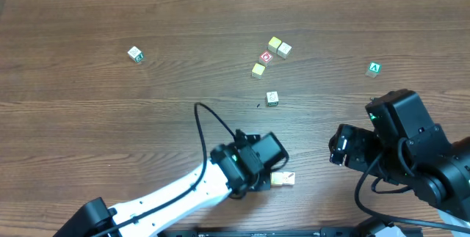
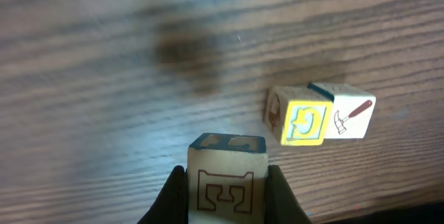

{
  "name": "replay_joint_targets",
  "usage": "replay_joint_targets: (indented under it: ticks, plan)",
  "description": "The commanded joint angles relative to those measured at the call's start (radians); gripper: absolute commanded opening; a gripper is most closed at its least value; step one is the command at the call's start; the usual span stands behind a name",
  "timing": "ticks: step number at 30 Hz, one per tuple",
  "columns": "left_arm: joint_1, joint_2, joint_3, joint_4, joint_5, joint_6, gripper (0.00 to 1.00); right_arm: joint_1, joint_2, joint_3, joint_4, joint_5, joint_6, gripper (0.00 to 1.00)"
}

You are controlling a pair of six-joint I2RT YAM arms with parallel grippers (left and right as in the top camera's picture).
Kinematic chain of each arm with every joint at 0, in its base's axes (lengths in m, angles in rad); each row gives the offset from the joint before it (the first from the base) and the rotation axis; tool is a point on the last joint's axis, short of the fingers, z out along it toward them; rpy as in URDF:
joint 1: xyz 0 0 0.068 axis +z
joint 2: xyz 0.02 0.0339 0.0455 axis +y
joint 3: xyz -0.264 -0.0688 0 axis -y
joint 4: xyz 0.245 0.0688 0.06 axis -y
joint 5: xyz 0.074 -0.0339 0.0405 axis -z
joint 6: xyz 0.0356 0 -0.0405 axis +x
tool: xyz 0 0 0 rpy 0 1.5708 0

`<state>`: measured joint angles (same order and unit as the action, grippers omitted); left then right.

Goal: Flip 4 blocks

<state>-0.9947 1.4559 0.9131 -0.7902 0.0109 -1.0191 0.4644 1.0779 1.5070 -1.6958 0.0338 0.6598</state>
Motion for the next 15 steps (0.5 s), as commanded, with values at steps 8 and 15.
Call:
replay_joint_targets:
  ticks: [8,15]
  plan:
    - [-0.040,0.010,-0.135,0.163,-0.048,-0.197,0.04,-0.002,-0.011,0.024,0.002,0.013,-0.007,0.91]
    - [-0.039,0.027,-0.172,0.244,-0.113,-0.135,0.04,-0.002,-0.011,0.024,0.002,0.013,-0.007,0.92]
